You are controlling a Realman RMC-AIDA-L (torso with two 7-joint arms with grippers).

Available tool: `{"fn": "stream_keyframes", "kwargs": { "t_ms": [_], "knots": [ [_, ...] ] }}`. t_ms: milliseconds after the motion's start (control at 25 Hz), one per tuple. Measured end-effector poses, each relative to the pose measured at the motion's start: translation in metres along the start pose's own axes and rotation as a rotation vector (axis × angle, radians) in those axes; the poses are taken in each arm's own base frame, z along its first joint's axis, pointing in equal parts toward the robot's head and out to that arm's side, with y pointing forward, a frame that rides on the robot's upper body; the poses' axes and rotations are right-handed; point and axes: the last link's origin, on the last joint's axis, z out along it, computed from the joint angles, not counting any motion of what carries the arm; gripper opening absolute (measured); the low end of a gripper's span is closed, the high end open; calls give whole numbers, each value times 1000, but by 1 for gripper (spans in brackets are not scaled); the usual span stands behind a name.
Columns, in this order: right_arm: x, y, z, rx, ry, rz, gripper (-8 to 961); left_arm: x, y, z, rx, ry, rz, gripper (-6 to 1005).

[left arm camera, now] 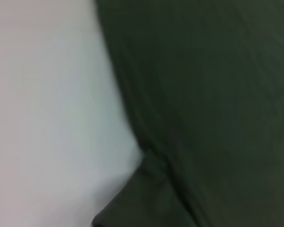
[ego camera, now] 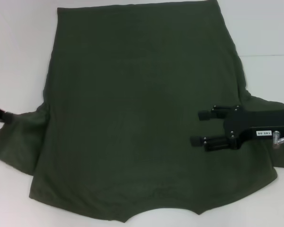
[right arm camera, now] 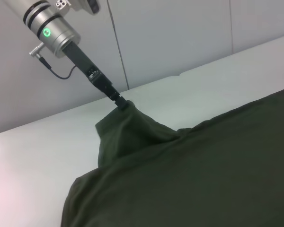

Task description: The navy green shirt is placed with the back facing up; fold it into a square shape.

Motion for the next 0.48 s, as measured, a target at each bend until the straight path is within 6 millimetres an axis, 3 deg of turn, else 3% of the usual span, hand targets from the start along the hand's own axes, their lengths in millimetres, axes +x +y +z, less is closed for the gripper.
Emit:
{"fn": "stream_keyframes", "kwargs": {
  "t_ms": [480],
  "knots": [
    [0,-1,4,3,17,-9,940,17,39,28,-47,-50,52,10]
  ]
}}
